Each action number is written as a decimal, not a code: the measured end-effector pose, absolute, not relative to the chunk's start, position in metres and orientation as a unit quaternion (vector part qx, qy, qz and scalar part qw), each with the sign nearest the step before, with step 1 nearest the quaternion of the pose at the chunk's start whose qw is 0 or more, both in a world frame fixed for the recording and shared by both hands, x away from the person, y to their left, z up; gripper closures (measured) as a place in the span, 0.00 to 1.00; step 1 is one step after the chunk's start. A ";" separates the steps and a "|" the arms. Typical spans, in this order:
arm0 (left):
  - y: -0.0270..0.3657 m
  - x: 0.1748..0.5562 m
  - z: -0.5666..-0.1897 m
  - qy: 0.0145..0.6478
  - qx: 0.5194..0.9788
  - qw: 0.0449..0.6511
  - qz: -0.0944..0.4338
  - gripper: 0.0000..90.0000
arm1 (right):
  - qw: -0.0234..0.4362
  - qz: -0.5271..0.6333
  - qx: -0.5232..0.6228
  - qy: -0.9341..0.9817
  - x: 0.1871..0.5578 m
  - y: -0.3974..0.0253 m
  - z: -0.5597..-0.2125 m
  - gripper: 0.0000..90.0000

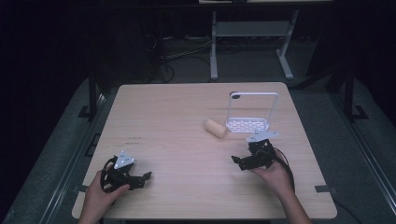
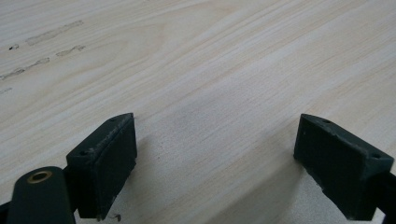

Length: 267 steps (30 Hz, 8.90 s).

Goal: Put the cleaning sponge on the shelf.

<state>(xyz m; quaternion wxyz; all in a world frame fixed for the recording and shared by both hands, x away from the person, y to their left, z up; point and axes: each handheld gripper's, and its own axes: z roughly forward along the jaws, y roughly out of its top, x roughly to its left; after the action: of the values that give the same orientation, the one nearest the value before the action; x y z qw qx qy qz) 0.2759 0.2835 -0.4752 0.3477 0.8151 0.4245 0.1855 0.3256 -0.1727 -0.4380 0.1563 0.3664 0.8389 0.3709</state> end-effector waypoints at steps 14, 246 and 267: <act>0.283 0.276 -0.475 0.425 0.815 0.348 0.186 0.14 | 0.155 0.374 0.358 0.841 0.341 -0.165 -0.434 0.10; 0.283 0.276 -0.475 0.425 0.815 0.348 0.185 0.14 | 0.178 0.367 0.390 0.825 0.411 -0.202 -0.429 0.47; 0.283 0.276 -0.475 0.425 0.815 0.347 0.185 0.14 | 0.178 0.340 0.417 0.824 0.434 -0.203 -0.450 0.47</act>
<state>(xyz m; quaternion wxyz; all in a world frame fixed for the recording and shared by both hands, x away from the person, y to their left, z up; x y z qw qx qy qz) 0.2759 0.2835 -0.4750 0.3469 0.8152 0.4254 0.1848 0.4340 -0.2026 -0.4498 0.1780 0.4169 0.8240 0.3400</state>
